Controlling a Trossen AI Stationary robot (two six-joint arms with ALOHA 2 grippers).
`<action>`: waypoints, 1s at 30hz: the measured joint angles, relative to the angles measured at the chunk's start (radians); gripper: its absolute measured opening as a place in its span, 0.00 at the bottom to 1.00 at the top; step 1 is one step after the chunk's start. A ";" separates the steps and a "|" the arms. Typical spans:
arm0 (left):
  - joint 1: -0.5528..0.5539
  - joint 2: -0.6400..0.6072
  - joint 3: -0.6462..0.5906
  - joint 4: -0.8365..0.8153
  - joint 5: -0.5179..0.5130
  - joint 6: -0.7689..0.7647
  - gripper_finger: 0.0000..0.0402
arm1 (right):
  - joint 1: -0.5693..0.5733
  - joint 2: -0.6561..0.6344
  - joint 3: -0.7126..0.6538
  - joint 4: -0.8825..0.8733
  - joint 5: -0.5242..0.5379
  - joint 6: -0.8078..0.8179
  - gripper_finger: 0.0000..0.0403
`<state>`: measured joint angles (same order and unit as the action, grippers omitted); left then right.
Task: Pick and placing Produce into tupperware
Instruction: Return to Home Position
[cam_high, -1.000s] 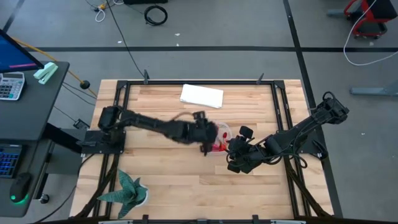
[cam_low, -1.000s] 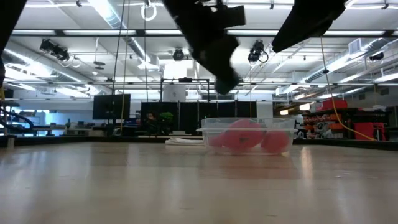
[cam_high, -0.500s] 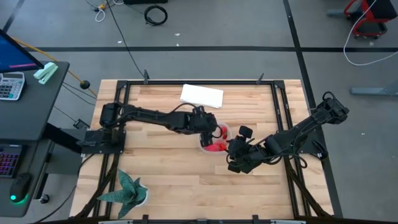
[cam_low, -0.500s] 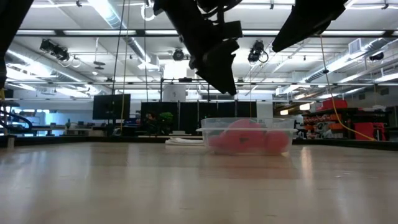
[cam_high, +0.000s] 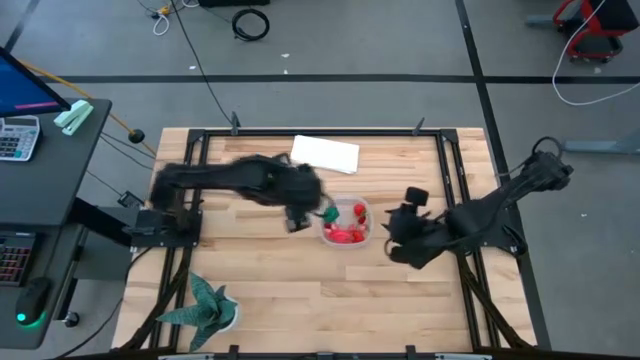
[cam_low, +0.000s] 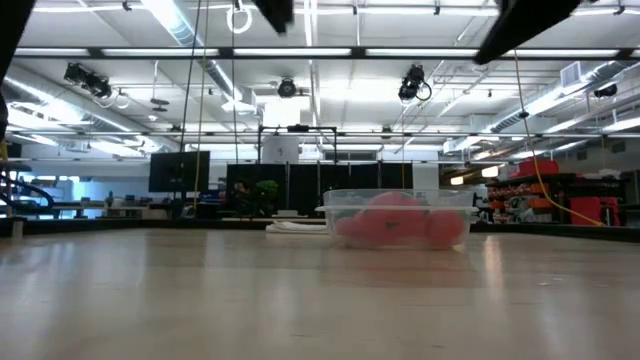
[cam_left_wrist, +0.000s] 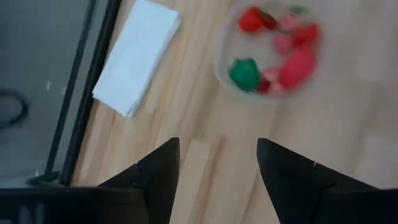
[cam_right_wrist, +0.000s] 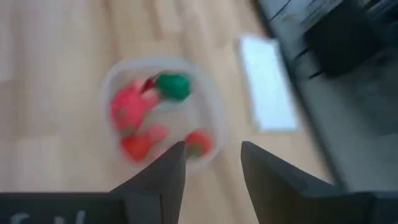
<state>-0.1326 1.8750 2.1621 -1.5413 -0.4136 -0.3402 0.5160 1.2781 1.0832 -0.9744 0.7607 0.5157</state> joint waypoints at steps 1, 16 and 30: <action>-0.017 -0.037 0.005 -0.009 0.012 0.035 0.54 | 0.007 -0.026 0.004 -0.032 -0.052 0.040 0.40; -0.190 -0.585 -0.134 -0.028 -0.039 -0.210 0.54 | 0.180 -0.484 0.006 -0.112 -0.110 0.225 0.40; -0.386 -1.056 -1.187 0.901 0.005 -0.229 0.54 | 0.330 -0.547 -0.484 0.726 -0.096 0.022 0.40</action>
<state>-0.5186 0.8195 0.9750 -0.6398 -0.4088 -0.5692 0.8459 0.7309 0.5995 -0.2485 0.6646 0.5381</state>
